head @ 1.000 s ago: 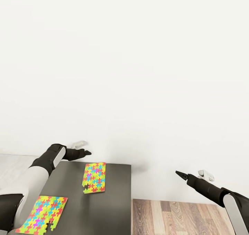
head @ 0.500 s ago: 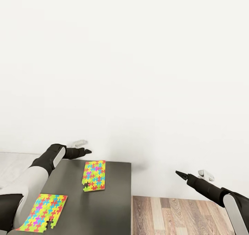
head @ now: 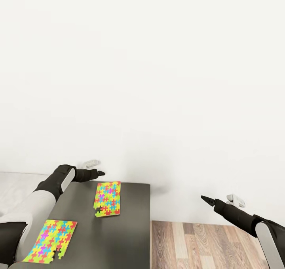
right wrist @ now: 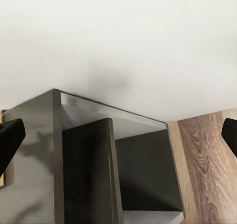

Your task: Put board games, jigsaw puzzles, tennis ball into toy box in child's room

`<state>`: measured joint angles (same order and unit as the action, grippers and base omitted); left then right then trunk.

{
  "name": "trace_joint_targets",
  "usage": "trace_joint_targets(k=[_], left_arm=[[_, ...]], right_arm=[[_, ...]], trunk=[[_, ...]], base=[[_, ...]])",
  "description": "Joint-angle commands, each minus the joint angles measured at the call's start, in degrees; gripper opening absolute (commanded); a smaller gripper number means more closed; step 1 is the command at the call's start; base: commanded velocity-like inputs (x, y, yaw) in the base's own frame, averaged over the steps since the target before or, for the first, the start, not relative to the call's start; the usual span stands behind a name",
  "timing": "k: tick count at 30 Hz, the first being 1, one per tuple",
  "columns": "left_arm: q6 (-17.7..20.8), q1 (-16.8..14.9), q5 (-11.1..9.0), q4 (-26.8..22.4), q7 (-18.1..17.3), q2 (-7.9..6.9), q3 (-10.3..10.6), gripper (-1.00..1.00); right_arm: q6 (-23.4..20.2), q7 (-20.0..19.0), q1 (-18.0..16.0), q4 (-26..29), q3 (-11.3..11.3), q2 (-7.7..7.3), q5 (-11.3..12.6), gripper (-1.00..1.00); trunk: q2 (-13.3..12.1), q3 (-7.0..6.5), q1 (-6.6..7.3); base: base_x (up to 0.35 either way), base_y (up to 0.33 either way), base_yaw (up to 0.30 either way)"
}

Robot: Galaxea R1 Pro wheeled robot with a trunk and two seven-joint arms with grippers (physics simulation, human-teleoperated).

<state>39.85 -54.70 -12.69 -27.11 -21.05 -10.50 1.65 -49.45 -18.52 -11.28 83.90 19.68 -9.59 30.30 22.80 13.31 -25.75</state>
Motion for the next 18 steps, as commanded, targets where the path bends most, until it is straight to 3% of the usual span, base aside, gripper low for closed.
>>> trace_joint_targets(k=[1, 18], left_arm=[[0.3, 0.0, -0.5, -0.1, 0.1, -0.04, 0.2, 1.0], [-1.2, 0.1, -0.5, 0.6, 0.0, -0.13, 0.3, 1.0]], right_arm=[[-0.3, -0.4, -0.1, 0.0, 0.1, 0.01, -0.2, 1.0], [-0.3, -0.4, -0.1, 0.0, 0.1, 0.01, -0.2, 1.0]], trunk=[[0.1, 0.21, -0.03], [0.1, 1.81, -0.03]], base=[[0.0, 0.0, 0.0], [0.0, 0.0, 0.0]])
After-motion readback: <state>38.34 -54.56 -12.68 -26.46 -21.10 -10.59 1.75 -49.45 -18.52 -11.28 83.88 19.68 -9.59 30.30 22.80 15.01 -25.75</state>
